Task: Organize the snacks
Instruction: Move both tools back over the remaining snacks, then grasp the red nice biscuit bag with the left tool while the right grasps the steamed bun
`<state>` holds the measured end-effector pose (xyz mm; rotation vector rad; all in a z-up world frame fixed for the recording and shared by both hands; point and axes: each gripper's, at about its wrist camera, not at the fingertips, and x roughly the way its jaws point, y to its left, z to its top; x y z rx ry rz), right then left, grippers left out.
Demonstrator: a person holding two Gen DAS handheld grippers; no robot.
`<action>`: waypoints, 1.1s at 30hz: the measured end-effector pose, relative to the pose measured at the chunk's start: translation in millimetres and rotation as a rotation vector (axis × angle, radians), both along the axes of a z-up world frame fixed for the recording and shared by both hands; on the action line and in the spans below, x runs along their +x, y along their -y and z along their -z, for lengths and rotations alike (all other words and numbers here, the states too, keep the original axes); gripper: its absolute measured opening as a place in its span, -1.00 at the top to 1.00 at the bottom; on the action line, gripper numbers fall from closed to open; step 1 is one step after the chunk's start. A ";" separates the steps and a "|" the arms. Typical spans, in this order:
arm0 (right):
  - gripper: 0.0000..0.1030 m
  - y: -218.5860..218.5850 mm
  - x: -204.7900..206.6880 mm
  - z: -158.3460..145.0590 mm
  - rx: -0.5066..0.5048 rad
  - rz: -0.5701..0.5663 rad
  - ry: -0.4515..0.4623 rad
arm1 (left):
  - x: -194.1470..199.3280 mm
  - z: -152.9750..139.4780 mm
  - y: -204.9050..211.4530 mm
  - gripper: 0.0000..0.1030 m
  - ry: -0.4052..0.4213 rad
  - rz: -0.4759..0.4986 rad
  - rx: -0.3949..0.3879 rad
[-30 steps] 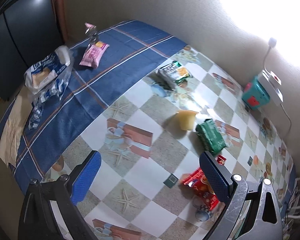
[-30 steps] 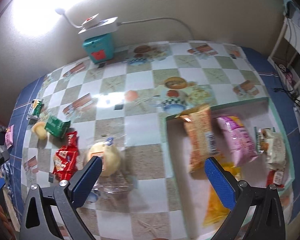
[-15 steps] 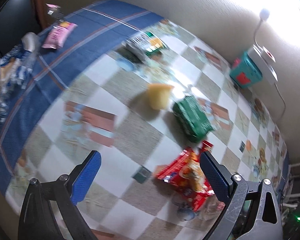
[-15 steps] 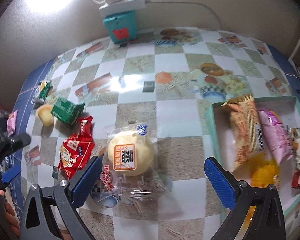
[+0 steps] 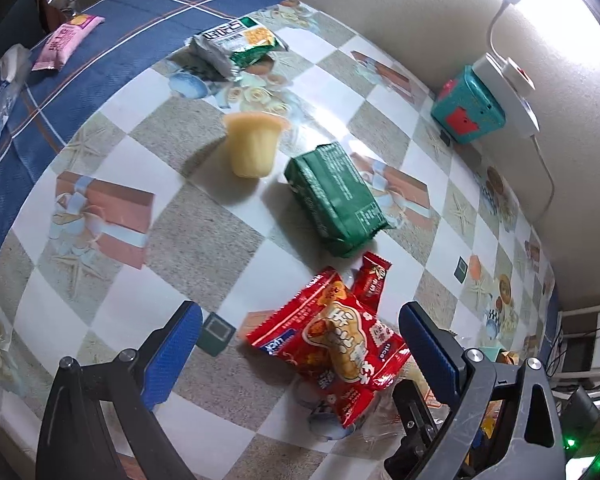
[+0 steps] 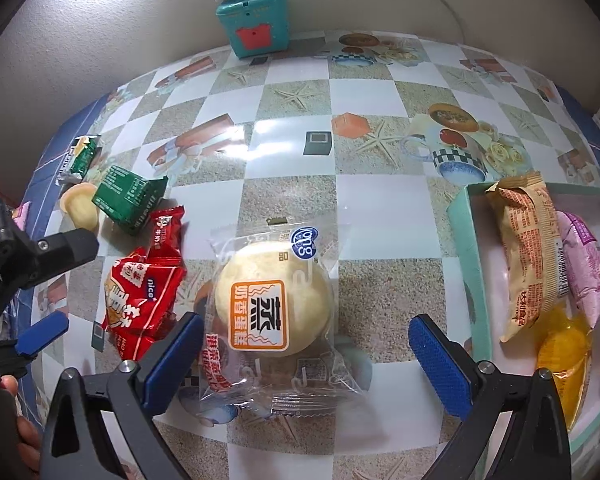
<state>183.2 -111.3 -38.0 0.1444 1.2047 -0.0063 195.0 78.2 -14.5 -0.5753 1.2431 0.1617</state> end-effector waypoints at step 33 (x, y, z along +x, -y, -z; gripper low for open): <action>-0.60 16.4 0.6 5.6 0.046 0.021 -0.004 | 19.0 27.4 45.0 -0.67 -0.047 0.105 0.029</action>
